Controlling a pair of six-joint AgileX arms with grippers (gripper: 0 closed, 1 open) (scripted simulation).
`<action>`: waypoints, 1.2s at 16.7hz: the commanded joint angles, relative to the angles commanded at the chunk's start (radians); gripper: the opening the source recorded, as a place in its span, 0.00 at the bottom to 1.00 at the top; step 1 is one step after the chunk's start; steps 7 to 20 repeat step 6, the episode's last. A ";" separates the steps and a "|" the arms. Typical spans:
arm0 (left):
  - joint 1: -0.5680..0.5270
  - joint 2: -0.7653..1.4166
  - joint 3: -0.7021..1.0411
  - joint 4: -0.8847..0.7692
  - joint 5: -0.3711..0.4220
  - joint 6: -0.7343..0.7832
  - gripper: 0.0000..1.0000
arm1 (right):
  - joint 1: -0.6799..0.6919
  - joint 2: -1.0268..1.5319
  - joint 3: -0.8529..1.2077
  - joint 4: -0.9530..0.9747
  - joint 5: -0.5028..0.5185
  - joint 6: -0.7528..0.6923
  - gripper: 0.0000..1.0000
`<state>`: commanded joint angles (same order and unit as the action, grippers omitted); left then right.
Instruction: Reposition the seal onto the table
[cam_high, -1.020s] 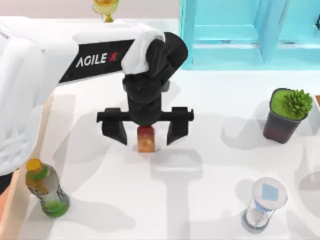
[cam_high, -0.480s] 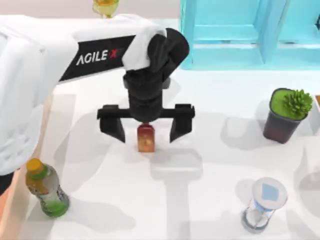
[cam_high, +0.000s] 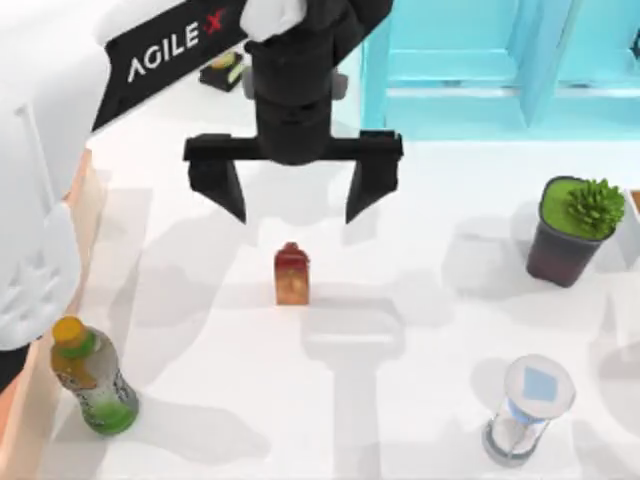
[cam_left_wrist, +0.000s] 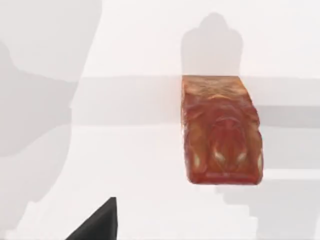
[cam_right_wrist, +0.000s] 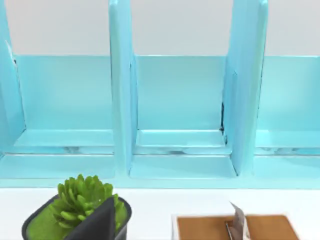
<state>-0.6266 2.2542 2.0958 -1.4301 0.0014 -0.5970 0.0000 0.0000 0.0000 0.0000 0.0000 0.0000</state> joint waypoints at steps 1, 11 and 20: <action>0.000 -0.004 0.045 -0.048 0.000 0.000 1.00 | 0.000 0.000 0.000 0.000 0.000 0.000 1.00; 0.004 -0.025 0.160 -0.166 0.000 0.004 1.00 | 0.000 0.000 0.000 0.000 0.000 0.000 1.00; 0.004 -0.025 0.160 -0.166 0.000 0.004 1.00 | 0.000 0.000 0.000 0.000 0.000 0.000 1.00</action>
